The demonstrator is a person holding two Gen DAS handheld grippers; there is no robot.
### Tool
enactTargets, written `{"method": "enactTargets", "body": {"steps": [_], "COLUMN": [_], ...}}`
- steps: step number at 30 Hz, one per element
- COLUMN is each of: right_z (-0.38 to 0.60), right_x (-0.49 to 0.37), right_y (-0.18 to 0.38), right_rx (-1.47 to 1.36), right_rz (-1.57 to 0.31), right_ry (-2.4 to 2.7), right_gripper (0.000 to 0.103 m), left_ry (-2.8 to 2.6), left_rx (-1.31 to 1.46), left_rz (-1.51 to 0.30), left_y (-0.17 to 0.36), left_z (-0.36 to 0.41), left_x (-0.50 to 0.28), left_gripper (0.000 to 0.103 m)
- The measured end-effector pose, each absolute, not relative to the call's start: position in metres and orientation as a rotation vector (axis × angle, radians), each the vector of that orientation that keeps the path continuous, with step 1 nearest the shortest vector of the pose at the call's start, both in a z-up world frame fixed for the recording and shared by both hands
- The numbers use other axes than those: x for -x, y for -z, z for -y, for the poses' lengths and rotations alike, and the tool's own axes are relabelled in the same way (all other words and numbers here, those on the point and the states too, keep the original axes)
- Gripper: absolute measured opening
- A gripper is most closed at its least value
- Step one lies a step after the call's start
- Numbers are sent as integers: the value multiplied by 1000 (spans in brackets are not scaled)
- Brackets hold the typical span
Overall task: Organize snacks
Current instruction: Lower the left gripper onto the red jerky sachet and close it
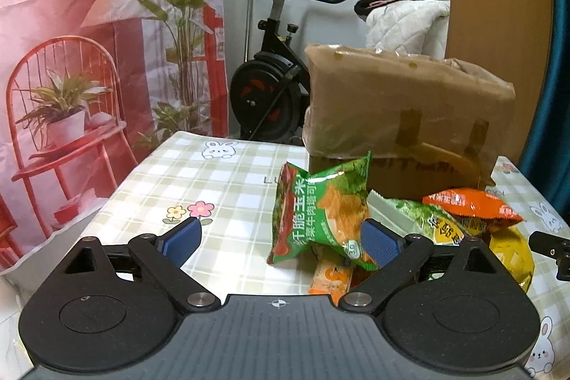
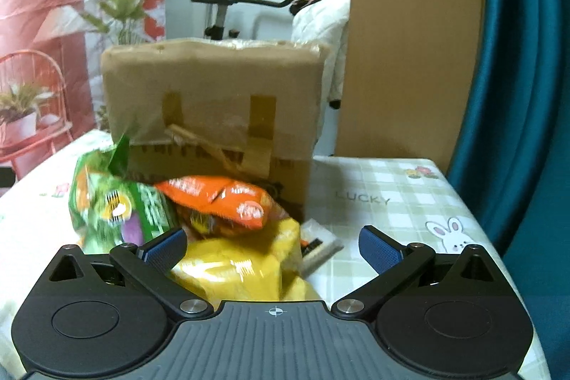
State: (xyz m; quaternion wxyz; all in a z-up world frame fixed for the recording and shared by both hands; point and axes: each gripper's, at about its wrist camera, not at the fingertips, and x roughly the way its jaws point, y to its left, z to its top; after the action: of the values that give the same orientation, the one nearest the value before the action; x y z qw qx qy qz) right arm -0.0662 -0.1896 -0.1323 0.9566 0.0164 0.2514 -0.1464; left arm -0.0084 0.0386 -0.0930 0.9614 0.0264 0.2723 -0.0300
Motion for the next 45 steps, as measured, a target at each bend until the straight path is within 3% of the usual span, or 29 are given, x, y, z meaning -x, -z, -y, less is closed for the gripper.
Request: {"method": "enactTargets", "body": {"steps": [7,18,21,22,23,25,30,45], "right_z": [190,201,202,203,203,203,200,199], "right_x": [58,27,31,32,35,38,40,40], "right_y": [157,189,188,187,185,181,181,181], "right_rx": [20,6,3,4,-1,-12,-14,-30], "right_rz": [-563,-643,-633,-628,-621,-608,-616,-612], "right_ry": [181,102,104,101,96,105,126,135], "right_gripper": [92,94,84,79,67,63,62,62], "left_ry": [85,130,179,196,217,272,342,421], "left_rx": [-73,-80,-90,-93,-93,-95,-116,-99], "left_rz": [-577,-622,-653,-667,-686,-737,-816,-795], "left_y": [105,121,127,131,134,143,168,180], "left_z": [-37,-40,-36,-34,-31,-24,-10,8], "left_x": [6,-1,0,0,0,-2,-6,-9], "left_gripper": [95,87,79,76,70,63,52,51]}}
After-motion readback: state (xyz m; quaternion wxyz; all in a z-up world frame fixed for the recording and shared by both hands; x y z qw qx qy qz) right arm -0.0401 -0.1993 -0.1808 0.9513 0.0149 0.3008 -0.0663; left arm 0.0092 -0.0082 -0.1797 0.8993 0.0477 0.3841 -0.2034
